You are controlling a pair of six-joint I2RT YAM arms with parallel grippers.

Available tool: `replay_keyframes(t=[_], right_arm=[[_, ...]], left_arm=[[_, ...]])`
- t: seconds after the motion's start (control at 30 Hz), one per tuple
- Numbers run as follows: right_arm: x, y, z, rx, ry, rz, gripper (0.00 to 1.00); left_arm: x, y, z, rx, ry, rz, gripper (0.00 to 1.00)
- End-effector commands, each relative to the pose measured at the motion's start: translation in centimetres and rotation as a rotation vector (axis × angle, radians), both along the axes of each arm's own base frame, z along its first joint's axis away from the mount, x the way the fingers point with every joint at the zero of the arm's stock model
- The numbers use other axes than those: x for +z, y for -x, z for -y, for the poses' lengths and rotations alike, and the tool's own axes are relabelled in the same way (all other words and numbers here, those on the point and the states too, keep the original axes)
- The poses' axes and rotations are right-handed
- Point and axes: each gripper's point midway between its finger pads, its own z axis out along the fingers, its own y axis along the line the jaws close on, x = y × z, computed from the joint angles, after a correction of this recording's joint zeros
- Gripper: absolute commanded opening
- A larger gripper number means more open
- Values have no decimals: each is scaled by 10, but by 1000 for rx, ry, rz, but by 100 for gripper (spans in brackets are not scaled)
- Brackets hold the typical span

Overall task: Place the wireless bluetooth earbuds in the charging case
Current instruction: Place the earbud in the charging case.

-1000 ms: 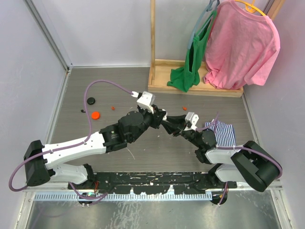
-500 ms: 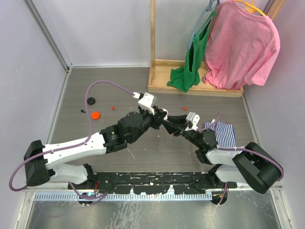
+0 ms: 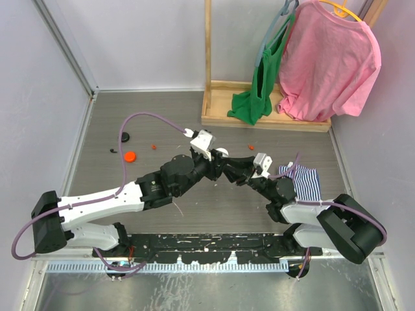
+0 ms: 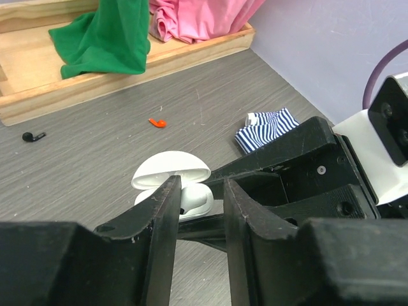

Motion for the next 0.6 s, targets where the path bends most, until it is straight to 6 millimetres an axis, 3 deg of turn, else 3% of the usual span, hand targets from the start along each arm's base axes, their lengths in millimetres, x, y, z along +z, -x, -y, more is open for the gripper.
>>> replay_keyframes(t=[0.0,0.27,0.57], right_arm=[[40,11,6,9,-97,119,7],[38,12,3,31,-90,109,8],[35,20,-7,102,-55,106,8]], left_arm=[[20,7,-4,-30,43,39,36],[37,15,-23,-36,54,42,43],[35,21,-53,-65,45,-63,57]])
